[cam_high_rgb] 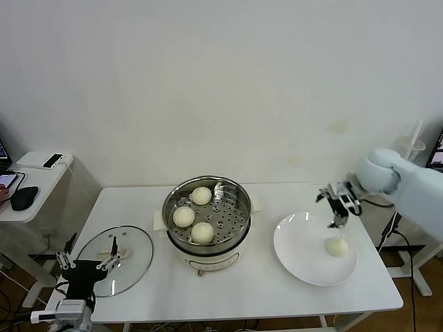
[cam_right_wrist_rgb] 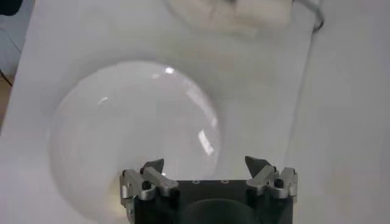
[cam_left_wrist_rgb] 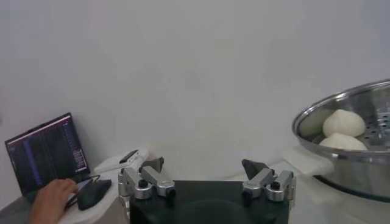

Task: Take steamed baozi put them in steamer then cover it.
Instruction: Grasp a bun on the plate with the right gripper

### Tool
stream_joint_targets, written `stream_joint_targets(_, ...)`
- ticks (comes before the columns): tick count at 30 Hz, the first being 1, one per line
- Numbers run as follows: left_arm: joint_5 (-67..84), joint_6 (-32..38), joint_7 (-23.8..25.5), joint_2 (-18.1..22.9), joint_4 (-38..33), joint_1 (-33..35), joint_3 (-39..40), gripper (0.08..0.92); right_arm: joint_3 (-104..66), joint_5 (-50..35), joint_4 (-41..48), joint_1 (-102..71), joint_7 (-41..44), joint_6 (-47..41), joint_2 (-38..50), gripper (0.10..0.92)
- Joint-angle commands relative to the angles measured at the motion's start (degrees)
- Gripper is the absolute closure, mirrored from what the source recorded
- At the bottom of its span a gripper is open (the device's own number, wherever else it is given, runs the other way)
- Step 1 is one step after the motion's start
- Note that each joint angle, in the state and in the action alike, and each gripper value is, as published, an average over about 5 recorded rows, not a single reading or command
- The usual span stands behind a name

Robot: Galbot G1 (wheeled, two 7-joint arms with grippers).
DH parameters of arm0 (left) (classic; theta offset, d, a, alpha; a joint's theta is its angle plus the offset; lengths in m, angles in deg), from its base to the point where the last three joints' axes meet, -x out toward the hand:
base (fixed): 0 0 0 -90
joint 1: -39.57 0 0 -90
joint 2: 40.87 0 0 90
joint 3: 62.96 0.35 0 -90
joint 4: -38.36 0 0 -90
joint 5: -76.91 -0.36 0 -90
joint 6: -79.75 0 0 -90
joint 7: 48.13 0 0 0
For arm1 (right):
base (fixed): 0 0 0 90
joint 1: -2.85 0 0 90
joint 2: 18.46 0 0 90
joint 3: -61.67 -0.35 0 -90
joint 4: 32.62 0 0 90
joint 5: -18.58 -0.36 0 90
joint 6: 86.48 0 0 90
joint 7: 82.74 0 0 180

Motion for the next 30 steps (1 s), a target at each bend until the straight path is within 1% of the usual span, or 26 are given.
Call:
stream_joint_targets(1,-0.08,-0.05,-0.04,0.0,0.27,0.13,0.4,0.177,-13.81,4.62,2.81,-17.48,-0.41,-0.42,3.69,0.203)
stream_joint_targets(12,-0.09,0.03,-0.07,0.36,0.89,0.4,0.03,0.177,-15.56,8.87,9.2,-19.84,-0.97,0.41,-1.01,0.203)
stream_joint_targets(30,0.14,-0.34,0.1,0.67,1.35,0.32,0.26,0.177,-15.87,10.21,14.73,-19.5,-2.99,0.96,-7.93,0.206)
